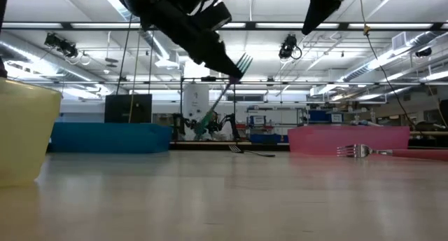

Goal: Sort silverware by color (type)
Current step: Put the left iridescent fork into the blue bin

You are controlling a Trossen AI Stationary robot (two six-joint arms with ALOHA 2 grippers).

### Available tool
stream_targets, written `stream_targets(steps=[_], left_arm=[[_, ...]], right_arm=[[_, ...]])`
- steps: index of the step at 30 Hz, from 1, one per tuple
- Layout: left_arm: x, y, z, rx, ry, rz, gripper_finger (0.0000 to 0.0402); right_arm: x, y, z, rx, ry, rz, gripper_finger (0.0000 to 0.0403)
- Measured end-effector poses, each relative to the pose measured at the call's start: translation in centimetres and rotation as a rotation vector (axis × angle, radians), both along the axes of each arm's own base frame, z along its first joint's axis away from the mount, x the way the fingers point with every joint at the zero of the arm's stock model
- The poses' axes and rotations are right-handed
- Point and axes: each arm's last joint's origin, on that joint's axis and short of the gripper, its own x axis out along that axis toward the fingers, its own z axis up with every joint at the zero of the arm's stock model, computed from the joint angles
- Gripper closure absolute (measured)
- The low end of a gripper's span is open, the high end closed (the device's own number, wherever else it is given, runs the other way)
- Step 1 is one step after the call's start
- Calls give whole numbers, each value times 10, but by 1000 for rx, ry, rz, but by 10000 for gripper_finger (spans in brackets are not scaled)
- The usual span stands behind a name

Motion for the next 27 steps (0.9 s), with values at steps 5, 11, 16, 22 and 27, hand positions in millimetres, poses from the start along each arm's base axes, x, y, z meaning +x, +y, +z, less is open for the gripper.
stream_targets(steps=[5,11,16,22,27], left_arm=[[-11,18,35,56,66,87,400],[-29,42,83,32,205,151,400],[-50,68,107,1,295,243,400],[-83,103,102,-93,447,387,400],[-105,129,83,-157,523,492,400]], right_arm=[[0,0,-2,7,1,-15,301],[-2,-2,-23,-38,78,-35,300],[-5,-5,-45,-127,149,-76,301],[-8,-18,-59,-178,180,-172,300],[-11,-29,-64,-172,195,-227,300]])
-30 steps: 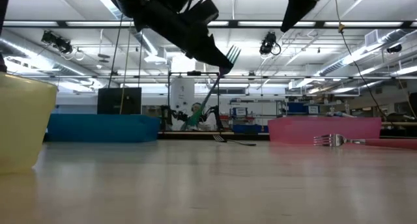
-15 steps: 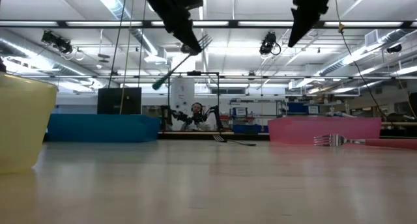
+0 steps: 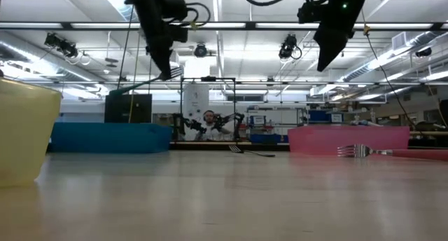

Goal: Sort silverware by color (type)
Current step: Put the left iridescent fork into the blue bin

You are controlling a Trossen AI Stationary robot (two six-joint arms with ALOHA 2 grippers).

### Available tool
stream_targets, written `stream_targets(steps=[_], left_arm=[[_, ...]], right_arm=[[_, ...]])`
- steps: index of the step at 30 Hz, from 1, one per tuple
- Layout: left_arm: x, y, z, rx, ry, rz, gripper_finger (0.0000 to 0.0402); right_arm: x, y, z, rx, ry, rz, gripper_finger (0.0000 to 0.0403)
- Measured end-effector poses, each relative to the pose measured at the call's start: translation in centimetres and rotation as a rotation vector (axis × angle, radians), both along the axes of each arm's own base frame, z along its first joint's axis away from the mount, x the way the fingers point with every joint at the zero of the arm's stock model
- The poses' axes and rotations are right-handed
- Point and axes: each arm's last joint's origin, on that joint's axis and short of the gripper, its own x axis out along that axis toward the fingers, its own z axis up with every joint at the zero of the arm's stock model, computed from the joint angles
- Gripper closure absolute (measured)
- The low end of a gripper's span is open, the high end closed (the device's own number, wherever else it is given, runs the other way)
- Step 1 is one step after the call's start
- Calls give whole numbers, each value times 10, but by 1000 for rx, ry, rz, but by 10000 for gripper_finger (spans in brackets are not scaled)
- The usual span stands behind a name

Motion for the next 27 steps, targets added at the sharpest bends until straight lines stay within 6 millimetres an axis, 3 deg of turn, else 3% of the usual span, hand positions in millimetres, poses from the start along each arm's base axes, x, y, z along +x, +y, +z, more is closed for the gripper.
stream_targets(steps=[10,22,27], left_arm=[[-30,22,-36,-134,43,68,400],[-40,16,-77,-221,109,121,399],[-45,12,-90,-249,144,125,379]], right_arm=[[-3,-25,1,-6,-27,-116,300],[-2,-41,2,-21,-40,-123,300],[0,-42,3,-27,-36,-104,300]])
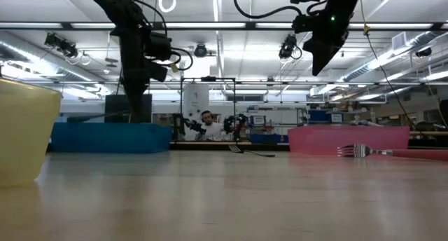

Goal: Sort silverware by color (type)
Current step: Put the left iridescent fork into the blue bin, then put the bottom black fork into the red bin

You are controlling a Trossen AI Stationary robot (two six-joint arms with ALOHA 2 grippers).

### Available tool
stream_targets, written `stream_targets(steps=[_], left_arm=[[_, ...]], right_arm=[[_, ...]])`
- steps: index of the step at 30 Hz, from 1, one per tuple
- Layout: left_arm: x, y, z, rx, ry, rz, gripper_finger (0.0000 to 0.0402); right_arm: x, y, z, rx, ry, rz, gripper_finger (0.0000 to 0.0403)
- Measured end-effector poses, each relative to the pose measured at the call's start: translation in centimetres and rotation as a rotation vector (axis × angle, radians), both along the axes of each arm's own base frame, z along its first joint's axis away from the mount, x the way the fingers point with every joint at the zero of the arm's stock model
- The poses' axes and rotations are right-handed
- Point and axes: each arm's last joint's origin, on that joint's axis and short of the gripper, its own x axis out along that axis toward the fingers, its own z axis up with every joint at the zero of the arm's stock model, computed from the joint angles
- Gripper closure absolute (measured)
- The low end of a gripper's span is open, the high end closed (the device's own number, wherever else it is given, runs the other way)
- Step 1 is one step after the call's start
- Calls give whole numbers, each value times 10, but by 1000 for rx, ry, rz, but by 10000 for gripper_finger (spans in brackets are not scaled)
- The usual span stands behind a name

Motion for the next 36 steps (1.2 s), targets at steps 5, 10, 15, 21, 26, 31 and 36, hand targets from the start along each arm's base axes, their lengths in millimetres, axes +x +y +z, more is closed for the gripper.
stream_targets(steps=[5,10,15,21,26,31,36], left_arm=[[1,0,-6,13,-16,11,357],[3,2,-6,38,-41,9,335],[9,5,-3,80,-86,9,318],[26,-1,13,118,-153,-5,315],[48,-17,21,151,-207,-88,315],[64,-39,22,151,-229,-175,315],[79,-60,23,161,-260,-252,315]], right_arm=[[1,0,0,-1,-9,3,300],[4,1,0,59,-56,32,300],[15,0,4,95,-171,91,300],[27,-1,4,127,-266,129,300],[32,0,-5,267,-264,152,301],[29,15,-13,528,-269,122,300],[21,42,-18,664,-209,9,301]])
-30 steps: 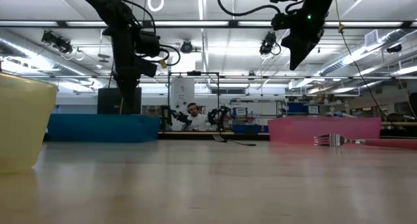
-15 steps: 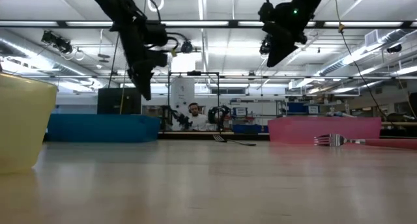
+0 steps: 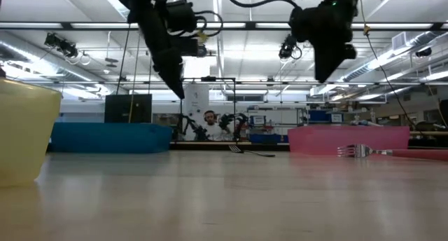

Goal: Sort silverware by color (type)
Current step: Put the bottom black fork into the red bin

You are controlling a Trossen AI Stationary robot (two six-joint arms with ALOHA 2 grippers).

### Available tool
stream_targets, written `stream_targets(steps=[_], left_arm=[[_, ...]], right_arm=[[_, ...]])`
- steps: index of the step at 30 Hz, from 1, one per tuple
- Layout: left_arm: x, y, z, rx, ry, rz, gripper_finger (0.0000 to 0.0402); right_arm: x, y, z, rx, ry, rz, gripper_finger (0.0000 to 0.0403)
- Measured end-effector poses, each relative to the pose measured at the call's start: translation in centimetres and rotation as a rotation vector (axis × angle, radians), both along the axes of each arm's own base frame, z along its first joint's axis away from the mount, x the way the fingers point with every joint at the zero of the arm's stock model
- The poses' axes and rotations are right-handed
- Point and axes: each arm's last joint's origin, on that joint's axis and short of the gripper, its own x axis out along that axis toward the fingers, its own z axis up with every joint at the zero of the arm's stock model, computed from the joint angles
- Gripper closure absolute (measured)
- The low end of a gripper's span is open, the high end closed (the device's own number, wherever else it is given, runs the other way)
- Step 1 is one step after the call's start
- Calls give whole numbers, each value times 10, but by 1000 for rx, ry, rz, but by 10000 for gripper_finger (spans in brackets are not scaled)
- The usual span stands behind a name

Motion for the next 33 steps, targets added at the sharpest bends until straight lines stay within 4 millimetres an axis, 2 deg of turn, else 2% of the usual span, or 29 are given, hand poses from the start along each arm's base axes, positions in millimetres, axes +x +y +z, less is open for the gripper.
stream_targets(steps=[5,11,15,18,21,26,33], left_arm=[[13,-24,1,11,-24,-86,315],[25,-55,2,6,-43,-172,315],[32,-74,3,-16,-71,-191,315],[36,-87,4,-15,-89,-228,315],[39,-99,5,-12,-108,-266,315],[43,-117,6,-24,-128,-299,315],[44,-131,6,-54,-137,-299,315]], right_arm=[[-6,38,-3,55,79,-39,301],[-13,89,-4,80,69,-35,301],[-24,122,-4,106,61,-33,301],[-37,143,-13,92,90,40,301],[-52,157,-29,84,169,146,301],[-75,169,-59,128,292,231,301],[-82,182,-91,186,207,355,301]])
